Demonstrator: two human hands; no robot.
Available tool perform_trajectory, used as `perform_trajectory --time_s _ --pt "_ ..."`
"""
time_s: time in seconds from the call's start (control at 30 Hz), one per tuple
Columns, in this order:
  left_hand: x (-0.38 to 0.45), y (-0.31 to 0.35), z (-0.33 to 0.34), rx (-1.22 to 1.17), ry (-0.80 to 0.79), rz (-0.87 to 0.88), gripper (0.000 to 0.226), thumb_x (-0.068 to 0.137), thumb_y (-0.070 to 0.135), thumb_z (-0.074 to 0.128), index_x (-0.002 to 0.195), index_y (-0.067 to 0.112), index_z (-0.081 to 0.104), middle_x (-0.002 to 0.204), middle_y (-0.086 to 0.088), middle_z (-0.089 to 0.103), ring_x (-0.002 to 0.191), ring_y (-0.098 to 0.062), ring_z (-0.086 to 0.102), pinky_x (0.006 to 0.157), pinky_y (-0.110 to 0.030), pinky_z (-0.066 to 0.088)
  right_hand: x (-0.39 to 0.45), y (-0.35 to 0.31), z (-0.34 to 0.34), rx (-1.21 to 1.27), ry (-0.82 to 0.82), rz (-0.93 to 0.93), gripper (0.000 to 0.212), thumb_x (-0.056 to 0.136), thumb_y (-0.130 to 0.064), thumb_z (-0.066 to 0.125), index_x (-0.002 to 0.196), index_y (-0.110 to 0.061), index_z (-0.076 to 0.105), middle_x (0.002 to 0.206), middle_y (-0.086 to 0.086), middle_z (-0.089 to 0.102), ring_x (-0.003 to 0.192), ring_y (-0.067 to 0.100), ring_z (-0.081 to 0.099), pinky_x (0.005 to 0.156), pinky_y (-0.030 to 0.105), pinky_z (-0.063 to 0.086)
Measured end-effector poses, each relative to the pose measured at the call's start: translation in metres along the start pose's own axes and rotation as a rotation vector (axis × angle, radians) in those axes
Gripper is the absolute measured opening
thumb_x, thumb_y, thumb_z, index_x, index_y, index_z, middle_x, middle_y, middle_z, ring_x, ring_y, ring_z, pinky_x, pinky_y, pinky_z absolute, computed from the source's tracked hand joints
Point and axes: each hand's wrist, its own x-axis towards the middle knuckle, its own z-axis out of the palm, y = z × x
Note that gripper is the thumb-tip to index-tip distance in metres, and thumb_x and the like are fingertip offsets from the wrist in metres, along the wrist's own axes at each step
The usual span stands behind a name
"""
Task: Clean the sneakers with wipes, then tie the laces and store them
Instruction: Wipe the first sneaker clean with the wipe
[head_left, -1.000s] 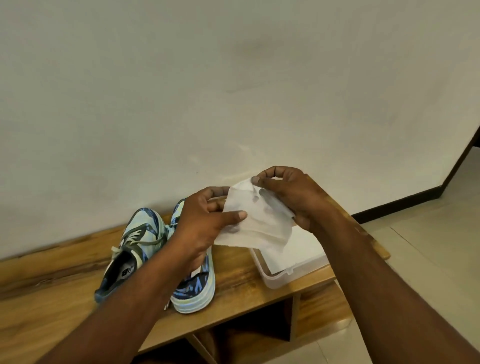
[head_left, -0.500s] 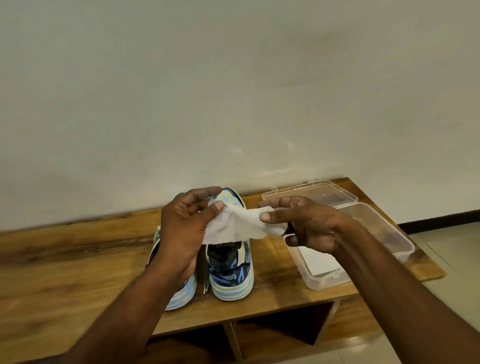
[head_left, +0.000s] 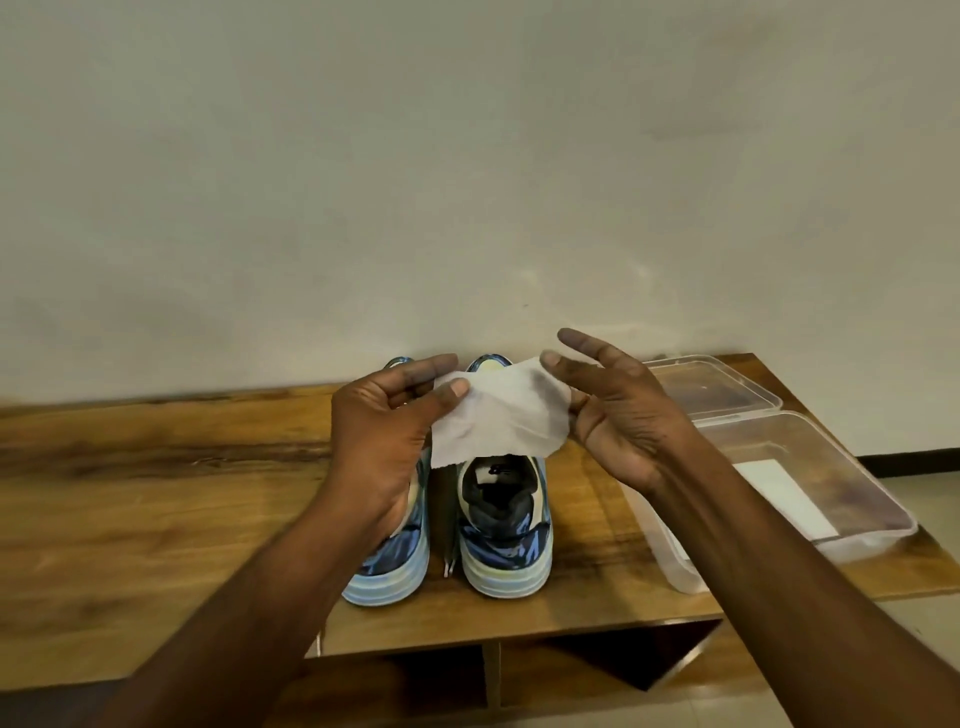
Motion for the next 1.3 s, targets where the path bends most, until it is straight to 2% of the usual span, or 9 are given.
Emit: perform_trajectory --time_s 0.13,0.23,0.37,0.57,0.77,0.87,0.97,1.1,1.3 --pt "-0.002 -0.002 -0.013 0.088 0.054 0.054 0.03 0.079 0.002 0.083 0.107 0.013 0.08 0.099 -0.008 0.08 0.095 -0.023 0.076 0.084 -0.034 0.06 -0.002 -0.003 0.002 -0.243 -0.071 -0.053 0.069 0.062 0.009 0.08 0.128 -0.009 0.067 0.108 0.019 0.074 0.095 0.033 0.073 0.083 0.043 0.063" --pt "-0.002 0.0 -0.022 0.232 0.066 0.157 0.03 0.077 0.003 0.086 0.102 0.019 0.082 0.096 -0.001 0.08 0.09 -0.015 0.075 0.081 -0.027 0.059 -0.007 0.0 0.005 -0.445 -0.037 -0.154 0.057 0.064 0.014 0.083 0.116 -0.008 0.075 0.115 0.016 0.074 0.088 0.029 0.073 0.067 0.035 0.063" --pt "-0.004 0.004 -0.031 0.458 0.08 0.319 0.027 0.075 0.005 0.089 0.099 0.015 0.082 0.084 0.006 0.079 0.075 -0.006 0.074 0.076 -0.023 0.059 -0.008 0.001 0.003 -0.697 -0.006 -0.365 0.03 0.065 0.004 0.09 0.091 -0.008 0.081 0.08 0.012 0.075 0.07 0.017 0.062 0.066 0.034 0.059" --pt "-0.006 0.005 -0.04 0.63 0.1 0.481 0.015 0.08 0.014 0.088 0.089 0.022 0.08 0.08 0.012 0.076 0.068 -0.005 0.072 0.063 -0.025 0.059 -0.002 0.0 0.007 -1.008 0.016 -0.623 0.014 0.075 -0.018 0.091 0.085 -0.024 0.082 0.094 -0.007 0.074 0.085 0.017 0.068 0.067 0.037 0.056" --pt "0.003 0.012 -0.045 0.608 0.005 0.479 0.011 0.086 0.02 0.083 0.09 0.022 0.073 0.1 0.005 0.072 0.094 -0.013 0.069 0.08 -0.028 0.055 -0.002 -0.001 0.014 -0.812 -0.063 -0.577 0.008 0.079 -0.012 0.08 0.083 -0.015 0.074 0.124 -0.006 0.072 0.117 0.014 0.065 0.095 0.042 0.049" --pt "0.002 0.013 -0.036 0.376 -0.077 0.298 0.008 0.092 0.014 0.077 0.092 0.012 0.069 0.098 -0.007 0.078 0.088 -0.022 0.072 0.078 -0.042 0.058 -0.007 0.0 0.018 -0.585 -0.123 -0.48 0.012 0.087 0.002 0.07 0.084 -0.009 0.068 0.104 0.0 0.077 0.098 0.019 0.07 0.079 0.033 0.055" --pt "-0.001 0.013 -0.024 0.231 -0.103 0.182 0.008 0.097 0.016 0.071 0.095 0.012 0.064 0.085 -0.022 0.075 0.073 -0.03 0.063 0.068 -0.044 0.053 -0.009 0.003 0.023 -0.536 0.0 -0.427 0.013 0.093 -0.007 0.069 0.086 -0.018 0.069 0.082 -0.002 0.071 0.073 0.011 0.061 0.057 0.027 0.05" --pt "-0.002 0.005 -0.01 0.225 -0.049 0.144 0.007 0.098 0.018 0.07 0.095 0.016 0.064 0.074 -0.009 0.075 0.069 -0.019 0.068 0.064 -0.037 0.057 -0.005 0.012 0.019 -0.585 0.101 -0.366 0.001 0.095 -0.019 0.071 0.095 -0.019 0.07 0.084 -0.005 0.072 0.072 0.006 0.064 0.057 0.028 0.052" --pt "0.004 -0.01 -0.007 0.408 0.0 0.139 0.021 0.094 0.029 0.076 0.105 0.016 0.063 0.076 -0.008 0.077 0.078 -0.027 0.076 0.069 -0.054 0.063 -0.001 0.015 0.008 -0.77 0.186 -0.374 0.008 0.094 -0.026 0.073 0.097 -0.02 0.07 0.095 -0.003 0.073 0.084 0.013 0.066 0.064 0.028 0.054"
